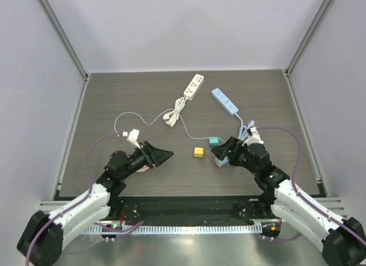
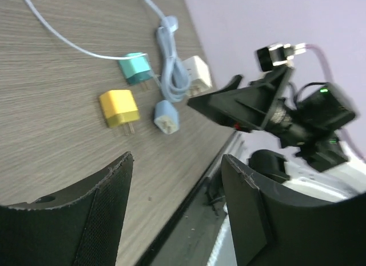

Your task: Pull the plug off the socket

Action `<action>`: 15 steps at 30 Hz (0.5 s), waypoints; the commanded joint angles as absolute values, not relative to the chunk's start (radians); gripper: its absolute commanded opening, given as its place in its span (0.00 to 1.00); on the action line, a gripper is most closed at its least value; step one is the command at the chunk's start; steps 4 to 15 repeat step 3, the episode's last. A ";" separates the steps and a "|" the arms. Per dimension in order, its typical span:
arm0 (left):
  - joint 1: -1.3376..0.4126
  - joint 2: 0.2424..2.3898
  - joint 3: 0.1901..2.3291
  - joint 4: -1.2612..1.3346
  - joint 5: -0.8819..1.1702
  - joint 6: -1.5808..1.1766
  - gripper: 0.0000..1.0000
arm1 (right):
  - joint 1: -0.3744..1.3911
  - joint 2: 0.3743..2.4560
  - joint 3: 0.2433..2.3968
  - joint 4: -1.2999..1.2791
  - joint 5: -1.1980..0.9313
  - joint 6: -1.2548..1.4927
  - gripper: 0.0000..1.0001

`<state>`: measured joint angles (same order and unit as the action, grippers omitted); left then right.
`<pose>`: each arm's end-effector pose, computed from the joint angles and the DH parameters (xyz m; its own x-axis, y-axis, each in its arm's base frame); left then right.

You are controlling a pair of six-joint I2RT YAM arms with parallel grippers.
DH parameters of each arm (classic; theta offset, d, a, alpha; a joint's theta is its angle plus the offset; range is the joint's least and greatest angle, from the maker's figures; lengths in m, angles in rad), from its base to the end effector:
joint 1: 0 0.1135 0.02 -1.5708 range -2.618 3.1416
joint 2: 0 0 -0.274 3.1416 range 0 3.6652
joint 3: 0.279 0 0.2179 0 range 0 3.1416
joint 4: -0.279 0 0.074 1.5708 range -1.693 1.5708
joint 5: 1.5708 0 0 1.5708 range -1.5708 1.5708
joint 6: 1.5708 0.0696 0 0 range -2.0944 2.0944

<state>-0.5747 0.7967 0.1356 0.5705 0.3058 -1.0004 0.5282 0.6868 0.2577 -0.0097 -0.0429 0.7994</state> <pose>0.1317 -0.1102 0.2155 -0.6891 -0.5100 -0.5148 0.3519 0.3856 -0.8529 0.1311 0.0799 0.1937 -0.6408 0.4554 -0.6180 -0.1113 0.7414 0.6617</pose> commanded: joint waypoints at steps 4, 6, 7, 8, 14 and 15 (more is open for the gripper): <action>-0.575 0.483 0.020 0.425 0.279 -1.092 0.68 | 0.531 0.650 0.164 0.196 -0.107 0.897 1.00; -0.575 0.483 0.020 0.425 0.279 -1.092 0.68 | 0.531 0.650 0.164 0.196 -0.107 0.897 1.00; -0.575 0.483 0.020 0.425 0.279 -1.092 0.68 | 0.531 0.650 0.164 0.196 -0.107 0.897 1.00; -0.575 0.483 0.020 0.425 0.279 -1.092 0.68 | 0.531 0.650 0.164 0.196 -0.107 0.897 1.00; -0.575 0.483 0.020 0.425 0.279 -1.092 0.68 | 0.531 0.650 0.164 0.196 -0.107 0.897 1.00; -0.575 0.483 0.020 0.425 0.279 -1.092 0.68 | 0.531 0.650 0.164 0.196 -0.107 0.897 1.00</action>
